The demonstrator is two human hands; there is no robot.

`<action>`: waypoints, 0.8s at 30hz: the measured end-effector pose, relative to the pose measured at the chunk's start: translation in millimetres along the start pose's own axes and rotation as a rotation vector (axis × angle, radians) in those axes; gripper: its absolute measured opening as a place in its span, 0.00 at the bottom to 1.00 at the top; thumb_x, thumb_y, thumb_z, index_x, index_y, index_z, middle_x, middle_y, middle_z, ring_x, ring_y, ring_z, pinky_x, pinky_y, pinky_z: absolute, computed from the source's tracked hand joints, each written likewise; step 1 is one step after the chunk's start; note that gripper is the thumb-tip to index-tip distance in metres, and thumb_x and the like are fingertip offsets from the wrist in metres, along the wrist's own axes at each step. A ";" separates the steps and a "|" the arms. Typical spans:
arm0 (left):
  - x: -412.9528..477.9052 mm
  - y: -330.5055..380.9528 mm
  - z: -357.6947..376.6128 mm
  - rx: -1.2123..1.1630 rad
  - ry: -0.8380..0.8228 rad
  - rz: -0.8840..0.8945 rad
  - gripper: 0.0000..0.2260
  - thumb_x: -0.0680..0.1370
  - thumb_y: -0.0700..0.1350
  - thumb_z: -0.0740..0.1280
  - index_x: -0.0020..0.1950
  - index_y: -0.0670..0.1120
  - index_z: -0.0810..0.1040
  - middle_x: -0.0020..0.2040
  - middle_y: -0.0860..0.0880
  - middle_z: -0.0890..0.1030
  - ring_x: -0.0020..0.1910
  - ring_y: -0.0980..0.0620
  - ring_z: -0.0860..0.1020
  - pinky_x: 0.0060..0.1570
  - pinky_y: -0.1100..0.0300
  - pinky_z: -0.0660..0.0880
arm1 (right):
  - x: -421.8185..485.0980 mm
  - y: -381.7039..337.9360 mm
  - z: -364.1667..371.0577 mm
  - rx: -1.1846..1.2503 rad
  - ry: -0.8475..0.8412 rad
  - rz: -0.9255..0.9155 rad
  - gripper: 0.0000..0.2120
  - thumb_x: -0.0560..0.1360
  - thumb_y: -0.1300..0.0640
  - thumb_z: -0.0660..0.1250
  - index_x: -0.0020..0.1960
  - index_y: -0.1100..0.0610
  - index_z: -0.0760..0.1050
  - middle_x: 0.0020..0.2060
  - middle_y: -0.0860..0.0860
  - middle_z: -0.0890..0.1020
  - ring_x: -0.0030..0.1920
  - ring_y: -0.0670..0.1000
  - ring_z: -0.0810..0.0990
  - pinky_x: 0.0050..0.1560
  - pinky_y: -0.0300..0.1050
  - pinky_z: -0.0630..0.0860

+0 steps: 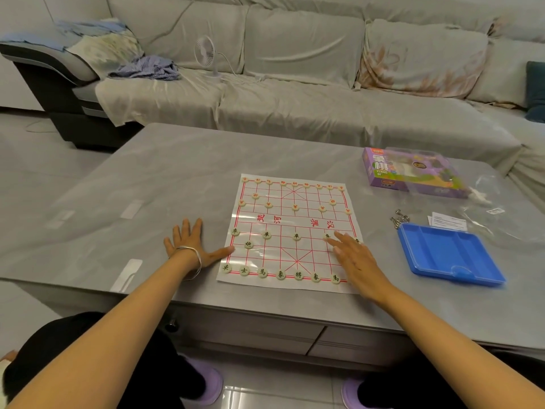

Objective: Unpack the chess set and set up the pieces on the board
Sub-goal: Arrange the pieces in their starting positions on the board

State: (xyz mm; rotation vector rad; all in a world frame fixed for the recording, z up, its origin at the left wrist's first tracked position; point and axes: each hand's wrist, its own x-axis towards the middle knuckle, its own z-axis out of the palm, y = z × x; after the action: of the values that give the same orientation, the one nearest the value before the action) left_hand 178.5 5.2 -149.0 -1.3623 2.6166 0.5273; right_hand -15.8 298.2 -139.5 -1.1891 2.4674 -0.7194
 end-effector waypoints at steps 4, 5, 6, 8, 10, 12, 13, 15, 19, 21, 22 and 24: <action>4.8 -3.7 -3.3 0.015 -0.002 0.012 0.50 0.66 0.73 0.60 0.76 0.50 0.38 0.76 0.45 0.38 0.75 0.42 0.39 0.71 0.41 0.42 | 4.5 -3.3 2.1 -0.007 -0.007 -0.011 0.26 0.77 0.39 0.43 0.73 0.43 0.56 0.75 0.43 0.54 0.76 0.44 0.47 0.73 0.45 0.41; 5.5 -4.1 -4.1 0.014 -0.005 0.017 0.50 0.66 0.73 0.60 0.76 0.50 0.38 0.76 0.45 0.38 0.75 0.42 0.39 0.71 0.42 0.42 | 5.7 -3.7 2.2 -0.007 -0.009 -0.010 0.26 0.77 0.38 0.43 0.73 0.43 0.56 0.75 0.43 0.54 0.76 0.44 0.47 0.73 0.45 0.41; 5.8 -4.6 -4.6 0.012 -0.006 0.022 0.50 0.66 0.73 0.60 0.76 0.50 0.38 0.76 0.45 0.38 0.75 0.42 0.39 0.71 0.42 0.42 | 6.7 -4.5 2.1 -0.007 -0.012 -0.008 0.26 0.77 0.38 0.43 0.73 0.43 0.56 0.75 0.43 0.54 0.76 0.45 0.47 0.74 0.46 0.41; 6.0 -5.3 -4.9 0.014 -0.009 0.026 0.50 0.66 0.72 0.61 0.76 0.50 0.39 0.76 0.45 0.38 0.75 0.41 0.39 0.71 0.42 0.42 | 9.3 -5.5 1.8 -0.008 -0.019 -0.003 0.26 0.77 0.39 0.43 0.73 0.43 0.56 0.75 0.42 0.54 0.76 0.44 0.46 0.74 0.46 0.40; 6.4 -5.2 -5.7 0.021 -0.016 0.033 0.50 0.66 0.72 0.61 0.76 0.50 0.38 0.76 0.45 0.38 0.75 0.41 0.39 0.71 0.42 0.42 | 12.3 -5.3 0.5 -0.011 -0.026 0.000 0.27 0.76 0.40 0.43 0.74 0.44 0.56 0.75 0.42 0.52 0.76 0.44 0.45 0.73 0.45 0.39; 8.5 -2.9 -7.6 0.011 -0.016 0.040 0.49 0.67 0.71 0.60 0.76 0.50 0.39 0.76 0.45 0.39 0.75 0.41 0.41 0.71 0.41 0.43 | 18.8 -4.2 -2.6 -0.009 -0.024 0.003 0.27 0.76 0.40 0.43 0.74 0.44 0.55 0.75 0.42 0.52 0.76 0.45 0.45 0.73 0.46 0.39; 11.4 -0.3 -8.6 -0.004 -0.010 0.049 0.48 0.67 0.71 0.59 0.76 0.49 0.40 0.77 0.45 0.40 0.75 0.41 0.42 0.71 0.40 0.44 | 23.7 -3.4 -4.6 -0.007 -0.023 0.008 0.27 0.76 0.40 0.43 0.74 0.44 0.54 0.75 0.42 0.52 0.76 0.46 0.45 0.73 0.47 0.40; 19.8 10.0 -11.7 -0.041 0.006 0.099 0.46 0.68 0.72 0.56 0.76 0.49 0.42 0.77 0.46 0.43 0.75 0.42 0.44 0.72 0.40 0.47 | 36.1 -1.4 -8.9 -0.016 -0.027 0.032 0.27 0.77 0.41 0.43 0.74 0.46 0.54 0.76 0.44 0.51 0.76 0.46 0.45 0.74 0.48 0.41; 40.6 44.0 -22.4 0.014 0.070 0.282 0.39 0.72 0.69 0.48 0.76 0.48 0.47 0.77 0.47 0.48 0.76 0.44 0.48 0.73 0.44 0.49 | 65.7 -2.1 -21.1 -0.087 -0.048 0.048 0.24 0.81 0.46 0.43 0.76 0.48 0.51 0.76 0.46 0.48 0.76 0.49 0.43 0.75 0.51 0.41; 53.2 61.7 -28.9 0.052 0.099 0.370 0.33 0.76 0.65 0.48 0.76 0.48 0.50 0.77 0.49 0.51 0.76 0.46 0.49 0.73 0.45 0.48 | 82.3 -5.5 -27.3 -0.114 -0.056 0.047 0.24 0.81 0.46 0.43 0.76 0.49 0.50 0.76 0.46 0.48 0.76 0.48 0.43 0.74 0.51 0.40; 60.2 70.1 -32.0 0.068 0.099 0.405 0.32 0.77 0.64 0.47 0.76 0.49 0.50 0.77 0.49 0.52 0.75 0.46 0.49 0.73 0.46 0.47 | 91.5 -7.1 -29.7 -0.126 -0.066 0.050 0.24 0.81 0.46 0.42 0.76 0.50 0.49 0.76 0.47 0.47 0.76 0.48 0.43 0.74 0.51 0.39; 76.4 83.4 -35.5 0.129 0.073 0.439 0.31 0.77 0.64 0.44 0.76 0.49 0.51 0.77 0.50 0.51 0.76 0.48 0.48 0.73 0.46 0.45 | 110.9 -9.0 -32.6 -0.174 -0.100 0.054 0.25 0.81 0.45 0.41 0.77 0.50 0.46 0.77 0.47 0.46 0.76 0.47 0.42 0.73 0.49 0.36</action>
State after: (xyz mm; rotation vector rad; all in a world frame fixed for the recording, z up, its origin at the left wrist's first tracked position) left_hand 67.5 -22.4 -117.9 -0.7816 2.9599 0.3526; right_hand -92.9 215.6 -113.9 -1.1818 2.5090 -0.4267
